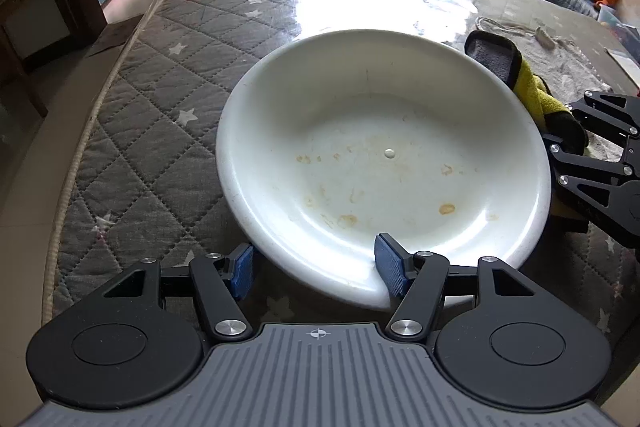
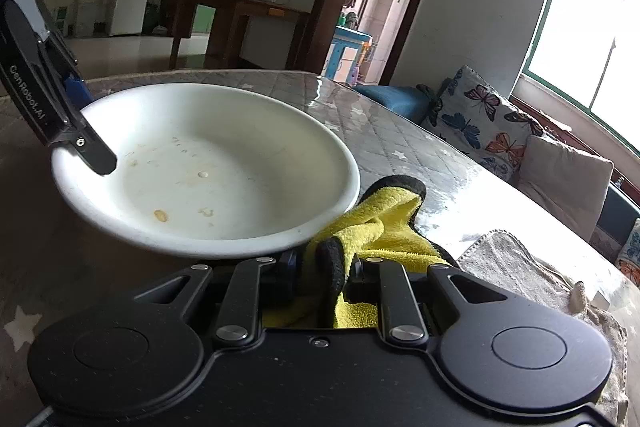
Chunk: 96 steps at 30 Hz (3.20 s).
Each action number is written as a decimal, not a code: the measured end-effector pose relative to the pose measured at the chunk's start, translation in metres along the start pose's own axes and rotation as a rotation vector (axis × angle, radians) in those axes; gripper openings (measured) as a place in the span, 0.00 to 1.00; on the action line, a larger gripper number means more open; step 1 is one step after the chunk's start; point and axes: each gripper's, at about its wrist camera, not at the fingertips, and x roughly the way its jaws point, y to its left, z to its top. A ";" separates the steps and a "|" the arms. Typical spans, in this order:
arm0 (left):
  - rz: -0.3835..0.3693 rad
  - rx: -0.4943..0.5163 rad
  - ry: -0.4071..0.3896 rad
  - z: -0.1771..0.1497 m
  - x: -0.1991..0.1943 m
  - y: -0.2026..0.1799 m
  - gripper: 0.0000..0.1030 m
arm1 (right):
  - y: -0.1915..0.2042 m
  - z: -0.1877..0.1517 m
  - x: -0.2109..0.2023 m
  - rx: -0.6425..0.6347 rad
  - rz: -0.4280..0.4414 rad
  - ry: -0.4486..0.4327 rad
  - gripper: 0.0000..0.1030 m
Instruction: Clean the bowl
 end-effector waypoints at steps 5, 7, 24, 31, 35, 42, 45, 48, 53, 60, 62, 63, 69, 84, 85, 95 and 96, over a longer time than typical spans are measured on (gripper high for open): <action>-0.004 -0.028 -0.008 -0.001 -0.004 0.009 0.62 | -0.004 0.003 -0.003 0.010 -0.028 0.000 0.21; -0.001 -0.035 -0.012 -0.001 -0.006 0.012 0.62 | -0.005 0.003 -0.005 0.009 -0.035 -0.001 0.21; 0.044 -0.102 -0.042 0.006 -0.013 0.037 0.62 | -0.008 0.014 -0.017 0.017 -0.070 -0.038 0.21; 0.050 -0.145 -0.040 0.011 -0.012 0.046 0.62 | -0.008 0.023 -0.026 0.021 -0.076 -0.075 0.21; 0.053 -0.165 -0.035 0.014 -0.010 0.050 0.63 | -0.009 0.032 -0.033 0.030 -0.073 -0.106 0.21; 0.046 -0.202 -0.014 0.021 -0.001 0.058 0.63 | -0.007 0.048 -0.038 0.045 -0.034 -0.162 0.21; 0.028 -0.212 0.000 0.023 0.006 0.061 0.63 | -0.007 0.050 -0.032 0.069 -0.012 -0.162 0.21; 0.005 -0.221 0.010 0.024 0.013 0.064 0.60 | -0.006 0.050 -0.024 0.083 0.007 -0.148 0.21; -0.046 -0.213 0.012 0.026 0.019 0.062 0.40 | -0.003 0.049 -0.009 0.091 0.027 -0.099 0.21; -0.046 -0.160 0.004 0.027 0.021 0.048 0.29 | 0.004 0.046 -0.002 0.108 0.035 -0.036 0.21; -0.041 -0.167 0.001 0.026 0.020 0.048 0.29 | 0.007 0.046 -0.005 0.109 0.031 -0.030 0.22; -0.032 -0.162 -0.004 0.026 0.019 0.048 0.29 | 0.008 0.047 -0.006 0.108 0.026 -0.031 0.22; -0.020 -0.171 -0.021 0.028 0.014 0.052 0.29 | 0.013 0.046 -0.012 0.090 0.009 -0.027 0.22; -0.012 -0.115 -0.037 0.025 0.015 0.044 0.27 | 0.013 0.046 0.002 0.168 0.008 0.009 0.21; -0.012 -0.114 -0.037 0.025 0.015 0.044 0.27 | 0.012 0.045 0.004 0.173 0.010 0.012 0.21; -0.024 -0.133 -0.033 0.023 0.016 0.044 0.27 | 0.012 0.043 0.021 0.194 0.032 0.050 0.21; -0.023 -0.140 -0.034 0.022 0.016 0.043 0.27 | 0.012 0.043 0.022 0.202 0.040 0.055 0.21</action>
